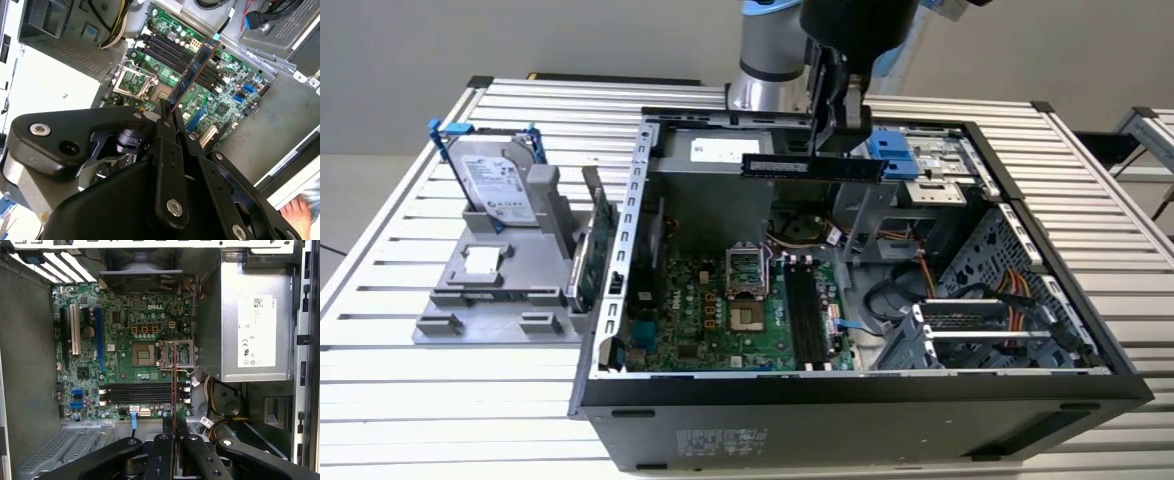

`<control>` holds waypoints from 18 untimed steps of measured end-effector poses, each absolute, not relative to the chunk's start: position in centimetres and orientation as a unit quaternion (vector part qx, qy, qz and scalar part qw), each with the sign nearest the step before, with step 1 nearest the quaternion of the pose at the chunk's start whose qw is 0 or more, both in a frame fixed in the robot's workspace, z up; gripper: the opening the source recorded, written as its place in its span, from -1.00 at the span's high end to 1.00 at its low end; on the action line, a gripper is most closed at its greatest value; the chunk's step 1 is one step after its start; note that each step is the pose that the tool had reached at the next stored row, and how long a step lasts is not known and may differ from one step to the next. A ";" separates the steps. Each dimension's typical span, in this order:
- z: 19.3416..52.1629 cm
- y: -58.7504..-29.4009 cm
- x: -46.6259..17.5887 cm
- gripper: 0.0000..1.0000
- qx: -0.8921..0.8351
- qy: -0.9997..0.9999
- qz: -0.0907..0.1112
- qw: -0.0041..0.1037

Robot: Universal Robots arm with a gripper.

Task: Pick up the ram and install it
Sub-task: 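Pick up the ram and move it above insertion slot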

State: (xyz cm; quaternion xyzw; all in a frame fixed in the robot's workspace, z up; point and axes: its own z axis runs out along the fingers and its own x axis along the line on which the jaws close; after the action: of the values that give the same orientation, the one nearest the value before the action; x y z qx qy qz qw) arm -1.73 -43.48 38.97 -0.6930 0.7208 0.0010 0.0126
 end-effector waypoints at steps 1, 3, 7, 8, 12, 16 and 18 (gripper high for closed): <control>39.0 -43.5 -1.7 1.00 -0.693 0.721 0.001 0.013; 39.0 -43.5 -1.7 1.00 -0.693 0.721 0.001 0.013; 39.0 -43.5 -1.7 1.00 -0.693 0.721 0.001 0.013; 39.0 -43.5 -1.7 1.00 -0.693 0.721 0.001 0.013; 39.0 -43.5 -1.7 1.00 -0.687 0.726 0.001 0.013; 39.0 -43.5 -1.7 1.00 -0.678 0.735 0.001 0.013; 39.0 -43.5 -1.7 1.00 -0.673 0.739 0.001 0.013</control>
State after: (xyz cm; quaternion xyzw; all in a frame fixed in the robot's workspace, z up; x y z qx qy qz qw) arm -1.74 -43.48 38.97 -0.6734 0.7392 0.0007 0.0126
